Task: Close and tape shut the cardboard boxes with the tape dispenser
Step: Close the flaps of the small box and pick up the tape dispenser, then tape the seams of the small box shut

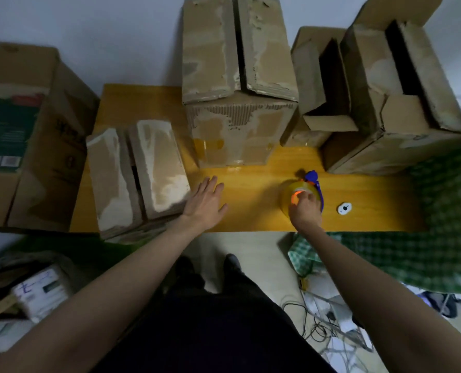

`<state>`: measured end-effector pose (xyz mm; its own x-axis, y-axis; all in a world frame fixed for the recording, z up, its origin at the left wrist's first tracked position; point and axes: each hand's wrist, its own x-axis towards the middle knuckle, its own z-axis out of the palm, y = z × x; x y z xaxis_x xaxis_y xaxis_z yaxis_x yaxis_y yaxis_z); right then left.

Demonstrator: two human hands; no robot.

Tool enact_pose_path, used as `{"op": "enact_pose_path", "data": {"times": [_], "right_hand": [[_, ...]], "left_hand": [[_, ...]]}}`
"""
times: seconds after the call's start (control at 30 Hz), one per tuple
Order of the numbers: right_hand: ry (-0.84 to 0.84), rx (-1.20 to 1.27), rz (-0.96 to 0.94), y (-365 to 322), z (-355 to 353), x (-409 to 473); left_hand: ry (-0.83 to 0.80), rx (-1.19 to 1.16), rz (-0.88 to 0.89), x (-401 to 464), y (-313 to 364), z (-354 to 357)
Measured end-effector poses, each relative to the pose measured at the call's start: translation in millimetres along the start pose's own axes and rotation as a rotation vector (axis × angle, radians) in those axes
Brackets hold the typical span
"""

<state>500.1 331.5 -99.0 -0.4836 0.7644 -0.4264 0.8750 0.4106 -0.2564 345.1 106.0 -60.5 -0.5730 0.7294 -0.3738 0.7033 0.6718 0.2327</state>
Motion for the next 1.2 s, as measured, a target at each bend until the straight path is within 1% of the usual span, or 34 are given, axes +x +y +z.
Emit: {"op": "enact_pose_path", "data": {"times": [0.07,0.13,0.27,0.43,0.63,0.7,0.77,0.87,0.93,1.1,1.2], "right_hand": [[0.046,0.055,0.141,14.5,-1.8,14.3],[0.022,0.082,0.218,27.6,-1.8,28.5],[-0.037,0.129,0.271,43.3,4.9,57.3],[-0.011,0.191,0.389,47.0,21.4,81.7],[-0.082,0.348,0.485,40.0,19.8,81.5],[-0.078,0.308,0.453,39.8,20.8,73.4],[-0.082,0.259,0.384,41.2,24.0,63.7],[-0.071,0.204,0.257,41.6,27.0,47.6],[-0.056,0.176,0.141,35.7,25.7,35.5],[0.084,0.249,-0.160,-0.8,15.7,-2.9],[0.080,0.318,-0.277,-36.4,3.7,-23.7]], "left_hand": [[0.006,-0.022,-0.010,-3.6,5.6,2.7],[0.012,-0.037,-0.018,-5.0,10.6,5.4],[0.029,-0.083,-0.041,-2.3,15.8,16.5],[0.034,-0.125,-0.061,-1.5,14.3,20.6],[0.039,-0.149,-0.080,3.9,8.8,14.6],[0.058,-0.152,-0.079,6.6,8.1,10.2],[0.093,-0.150,-0.074,10.3,5.0,4.0],[0.141,-0.152,-0.061,13.9,-6.9,-5.1],[0.167,-0.163,-0.059,13.5,-19.0,-13.1],[0.264,-0.224,-0.030,0.1,-65.4,-42.4],[0.358,-0.226,-0.072,-13.9,-111.9,-57.9]]}}
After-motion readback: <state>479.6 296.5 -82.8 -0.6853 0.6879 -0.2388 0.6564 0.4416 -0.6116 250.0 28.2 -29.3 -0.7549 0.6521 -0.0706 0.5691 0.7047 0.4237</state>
